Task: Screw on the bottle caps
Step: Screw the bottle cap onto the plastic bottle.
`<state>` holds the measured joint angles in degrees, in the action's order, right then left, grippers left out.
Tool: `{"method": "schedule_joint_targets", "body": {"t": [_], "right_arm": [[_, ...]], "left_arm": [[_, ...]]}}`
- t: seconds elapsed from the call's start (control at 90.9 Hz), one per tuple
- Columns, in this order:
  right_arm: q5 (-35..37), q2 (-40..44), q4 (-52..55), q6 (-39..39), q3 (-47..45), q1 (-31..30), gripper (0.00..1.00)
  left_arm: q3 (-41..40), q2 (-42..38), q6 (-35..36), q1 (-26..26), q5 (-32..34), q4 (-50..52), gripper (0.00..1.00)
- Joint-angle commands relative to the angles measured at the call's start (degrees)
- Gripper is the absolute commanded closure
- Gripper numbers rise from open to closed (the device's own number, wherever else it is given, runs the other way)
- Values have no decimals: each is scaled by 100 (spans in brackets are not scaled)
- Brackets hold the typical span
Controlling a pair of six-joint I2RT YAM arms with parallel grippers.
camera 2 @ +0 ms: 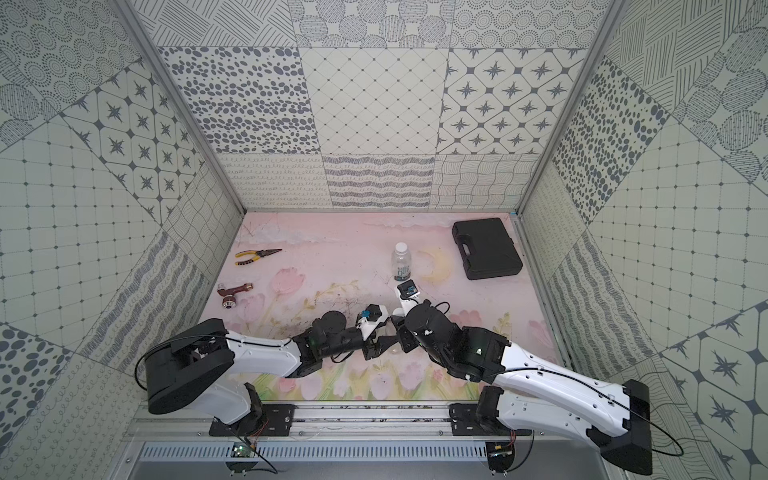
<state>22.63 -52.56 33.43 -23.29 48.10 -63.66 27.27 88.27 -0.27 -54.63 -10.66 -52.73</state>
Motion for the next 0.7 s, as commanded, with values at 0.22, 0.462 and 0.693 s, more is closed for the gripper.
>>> {"method": "schedule_joint_targets", "body": {"t": [0.22, 0.462, 0.693], "right_arm": [[2, -332, 952, -524, 181, 11, 59], [97, -331, 1191, -471, 369, 64, 59], [195, -489, 1236, -260, 450, 85, 58]], "left_arm": [[10, -7, 27, 5, 194, -66, 44], [19, 2, 28, 5, 212, -63, 45], [20, 3, 21, 6, 185, -62, 46]]}}
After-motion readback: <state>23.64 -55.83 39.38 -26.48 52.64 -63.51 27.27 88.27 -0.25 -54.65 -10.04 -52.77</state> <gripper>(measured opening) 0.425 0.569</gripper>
